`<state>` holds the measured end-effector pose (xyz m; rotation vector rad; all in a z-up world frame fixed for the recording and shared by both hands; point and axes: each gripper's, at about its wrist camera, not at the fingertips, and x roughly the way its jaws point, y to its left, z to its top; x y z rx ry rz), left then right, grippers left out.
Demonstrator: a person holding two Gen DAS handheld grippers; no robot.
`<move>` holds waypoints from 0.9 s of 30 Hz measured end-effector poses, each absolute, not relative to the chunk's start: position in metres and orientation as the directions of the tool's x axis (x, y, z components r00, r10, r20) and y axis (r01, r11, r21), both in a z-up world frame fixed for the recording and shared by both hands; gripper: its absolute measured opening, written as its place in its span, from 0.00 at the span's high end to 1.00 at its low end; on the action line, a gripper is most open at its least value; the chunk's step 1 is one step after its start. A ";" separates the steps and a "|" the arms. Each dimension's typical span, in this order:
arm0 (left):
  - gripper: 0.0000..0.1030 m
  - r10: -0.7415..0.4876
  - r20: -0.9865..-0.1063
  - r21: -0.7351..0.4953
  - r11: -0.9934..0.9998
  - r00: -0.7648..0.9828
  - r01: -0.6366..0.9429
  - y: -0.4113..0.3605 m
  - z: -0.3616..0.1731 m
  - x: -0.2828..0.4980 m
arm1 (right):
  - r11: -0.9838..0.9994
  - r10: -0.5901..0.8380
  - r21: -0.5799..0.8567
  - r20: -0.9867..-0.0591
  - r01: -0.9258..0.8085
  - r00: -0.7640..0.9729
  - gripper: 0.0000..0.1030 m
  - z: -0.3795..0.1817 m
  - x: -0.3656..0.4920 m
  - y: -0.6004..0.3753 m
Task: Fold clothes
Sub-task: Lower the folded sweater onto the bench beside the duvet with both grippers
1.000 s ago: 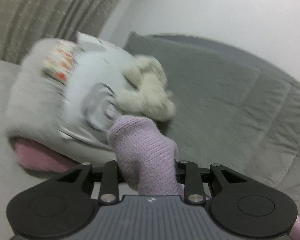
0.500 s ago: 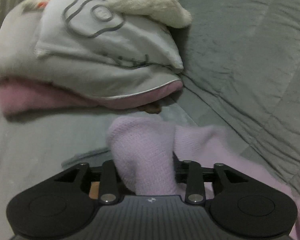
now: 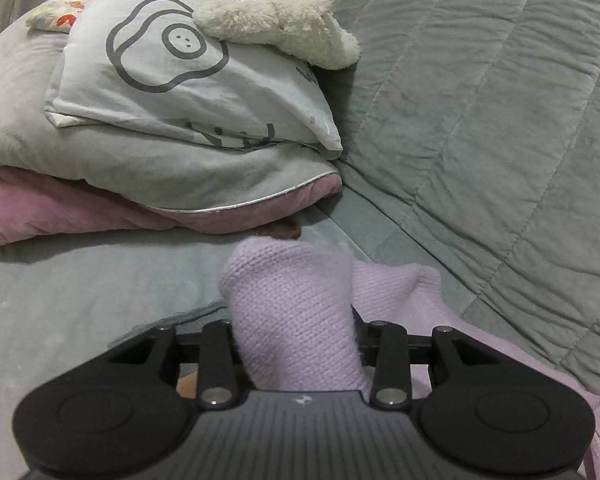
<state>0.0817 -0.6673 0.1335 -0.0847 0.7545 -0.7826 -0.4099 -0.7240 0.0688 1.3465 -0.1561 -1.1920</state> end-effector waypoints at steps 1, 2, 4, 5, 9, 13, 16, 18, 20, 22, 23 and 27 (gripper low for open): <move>0.64 -0.666 -0.585 -0.338 0.719 0.463 0.607 -0.667 0.134 0.082 | -0.227 -0.728 0.799 -0.519 0.556 0.449 0.55 0.069 -0.411 -0.722; 0.63 -0.667 -0.586 -0.339 0.718 0.461 0.608 -0.666 0.134 0.082 | -0.238 -0.736 0.807 -0.513 0.540 0.442 0.55 0.069 -0.414 -0.719; 0.62 -0.668 -0.586 -0.336 0.715 0.458 0.613 -0.666 0.134 0.083 | -0.260 -0.750 0.820 -0.504 0.509 0.428 0.54 0.069 -0.418 -0.714; 0.61 -0.668 -0.586 -0.335 0.715 0.458 0.614 -0.665 0.133 0.083 | -0.273 -0.748 0.821 -0.509 0.502 0.426 0.51 0.068 -0.419 -0.714; 0.57 -0.666 -0.588 -0.334 0.717 0.459 0.611 -0.664 0.131 0.085 | -0.306 -0.739 0.827 -0.519 0.472 0.431 0.40 0.063 -0.426 -0.718; 0.57 -0.659 -0.587 -0.308 0.718 0.470 0.624 -0.665 0.131 0.084 | -0.314 -0.740 0.839 -0.510 0.444 0.439 0.38 0.062 -0.435 -0.719; 0.57 -0.650 -0.586 -0.283 0.724 0.483 0.630 -0.667 0.134 0.082 | -0.311 -0.750 0.845 -0.500 0.435 0.433 0.37 0.063 -0.438 -0.716; 0.62 -0.650 -0.585 -0.288 0.726 0.485 0.625 -0.668 0.138 0.083 | -0.288 -0.756 0.857 -0.477 0.427 0.447 0.42 0.064 -0.437 -0.715; 0.66 -0.651 -0.584 -0.297 0.728 0.485 0.618 -0.668 0.142 0.084 | -0.240 -0.762 0.878 -0.435 0.415 0.479 0.82 0.066 -0.436 -0.715; 0.70 -0.650 -0.587 -0.303 0.729 0.483 0.614 -0.669 0.147 0.085 | -0.186 -0.767 0.894 -0.391 0.407 0.509 0.88 0.072 -0.436 -0.713; 0.71 -0.648 -0.591 -0.298 0.728 0.480 0.617 -0.672 0.149 0.085 | -0.172 -0.769 0.900 -0.377 0.401 0.517 0.91 0.073 -0.437 -0.713; 0.75 -0.649 -0.590 -0.263 0.717 0.481 0.645 -0.680 0.158 0.082 | -0.187 -0.760 0.905 -0.380 0.382 0.528 0.92 0.069 -0.444 -0.715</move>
